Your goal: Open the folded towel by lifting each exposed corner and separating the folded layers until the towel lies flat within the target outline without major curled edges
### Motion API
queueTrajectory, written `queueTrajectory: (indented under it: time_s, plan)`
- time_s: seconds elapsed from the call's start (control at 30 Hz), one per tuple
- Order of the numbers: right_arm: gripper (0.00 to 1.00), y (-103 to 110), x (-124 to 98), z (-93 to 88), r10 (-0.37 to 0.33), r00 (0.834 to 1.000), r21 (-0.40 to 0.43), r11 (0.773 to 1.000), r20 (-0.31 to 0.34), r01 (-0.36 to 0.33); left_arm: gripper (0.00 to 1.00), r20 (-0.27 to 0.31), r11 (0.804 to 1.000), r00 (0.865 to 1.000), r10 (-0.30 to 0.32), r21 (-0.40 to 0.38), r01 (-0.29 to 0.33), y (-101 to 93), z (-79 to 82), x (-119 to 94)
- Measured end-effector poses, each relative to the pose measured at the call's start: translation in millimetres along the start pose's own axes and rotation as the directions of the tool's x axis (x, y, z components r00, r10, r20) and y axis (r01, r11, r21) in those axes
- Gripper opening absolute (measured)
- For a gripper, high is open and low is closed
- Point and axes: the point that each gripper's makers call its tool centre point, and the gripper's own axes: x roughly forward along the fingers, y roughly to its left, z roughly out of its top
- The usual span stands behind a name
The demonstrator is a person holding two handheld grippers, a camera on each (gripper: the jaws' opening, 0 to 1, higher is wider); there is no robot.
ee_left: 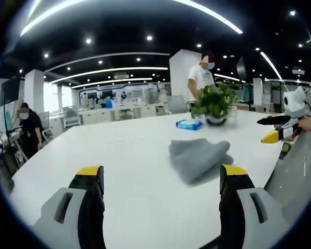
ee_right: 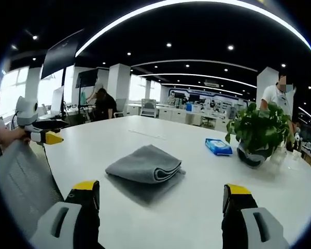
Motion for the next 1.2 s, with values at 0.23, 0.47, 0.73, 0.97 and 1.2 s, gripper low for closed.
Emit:
queueTrajectory:
  time_s: [0.23,0.47,0.73,0.97,1.2]
  plan:
    - [1.00,-4.0,-0.5,-1.9,-0.017,1.000,0.008,1.000,-0.007,0.017,0.93,-0.003,1.000,1.000,-0.009,0.008,0.009,-2.2,-0.3,0.5]
    - [1.00,-1.5,0.2,-2.2,-0.008,1.000,0.002,1.000,-0.010,0.008,0.93,-0.002,1.000,1.000,-0.007,0.009,0.007,-1.9,-0.2,0.2]
    - [1.00,16.5,0.4,5.1,0.121,0.992,0.040,0.992,0.040,-0.123,0.88,0.023,0.999,1.000,-0.020,0.040,0.020,-5.4,8.4,-2.1]
    - [1.00,8.8,-8.6,6.4,0.182,0.983,-0.011,0.983,-0.020,-0.182,0.92,-0.090,0.949,0.989,-0.117,0.284,0.138,-25.8,4.2,3.6]
    - [1.00,-9.9,-0.8,36.8,0.198,0.980,-0.074,0.977,-0.018,-0.199,0.87,-0.152,0.877,0.966,-0.207,0.408,0.252,-30.9,19.7,30.1]
